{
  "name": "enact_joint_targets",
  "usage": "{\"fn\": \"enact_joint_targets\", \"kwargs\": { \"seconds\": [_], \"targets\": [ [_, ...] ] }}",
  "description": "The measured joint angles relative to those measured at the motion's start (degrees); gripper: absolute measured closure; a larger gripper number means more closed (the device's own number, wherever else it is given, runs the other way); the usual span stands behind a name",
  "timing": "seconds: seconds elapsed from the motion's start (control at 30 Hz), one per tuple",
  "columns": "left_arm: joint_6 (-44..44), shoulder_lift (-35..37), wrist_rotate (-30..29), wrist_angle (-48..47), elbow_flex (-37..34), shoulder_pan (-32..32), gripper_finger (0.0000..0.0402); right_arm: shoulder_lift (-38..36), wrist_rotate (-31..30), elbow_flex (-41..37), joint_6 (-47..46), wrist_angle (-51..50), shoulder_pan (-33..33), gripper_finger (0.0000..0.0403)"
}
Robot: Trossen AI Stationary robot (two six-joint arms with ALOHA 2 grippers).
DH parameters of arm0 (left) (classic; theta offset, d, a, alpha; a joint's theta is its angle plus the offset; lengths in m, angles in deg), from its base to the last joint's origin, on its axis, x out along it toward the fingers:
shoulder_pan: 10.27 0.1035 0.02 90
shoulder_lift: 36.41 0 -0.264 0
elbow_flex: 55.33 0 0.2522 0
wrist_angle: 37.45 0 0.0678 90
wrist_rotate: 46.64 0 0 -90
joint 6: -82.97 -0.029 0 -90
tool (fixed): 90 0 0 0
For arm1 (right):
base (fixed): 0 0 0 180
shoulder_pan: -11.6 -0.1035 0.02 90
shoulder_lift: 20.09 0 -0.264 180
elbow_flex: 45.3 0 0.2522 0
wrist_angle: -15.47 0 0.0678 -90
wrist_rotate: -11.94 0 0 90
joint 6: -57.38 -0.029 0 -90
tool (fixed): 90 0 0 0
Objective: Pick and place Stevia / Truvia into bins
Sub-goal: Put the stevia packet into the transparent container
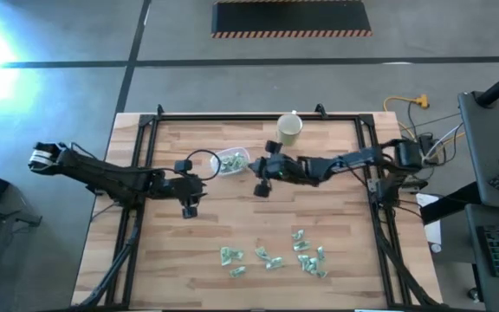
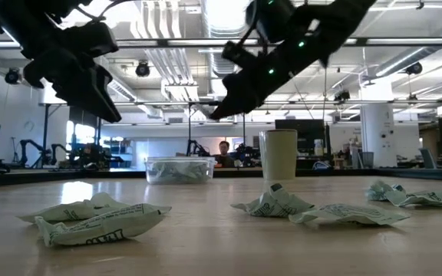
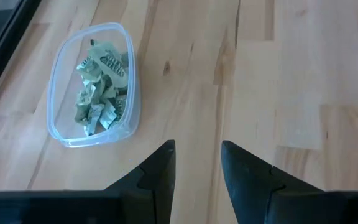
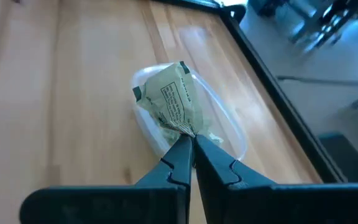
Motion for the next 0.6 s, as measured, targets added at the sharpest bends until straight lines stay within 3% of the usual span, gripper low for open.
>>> {"fn": "enact_joint_targets", "kwargs": {
  "seconds": [0.43,0.6],
  "targets": [
    [0.5,3.2,0.2,0.1,-1.4,-1.1,0.0288,13.7,13.0,17.6,-4.6,-9.3,8.9,0.0394],
    [0.6,3.1,0.2,-0.1,-1.4,-1.1,0.0288,18.1,14.1,22.1,-6.4,-14.0,10.7,0.0394]
  ]
}}
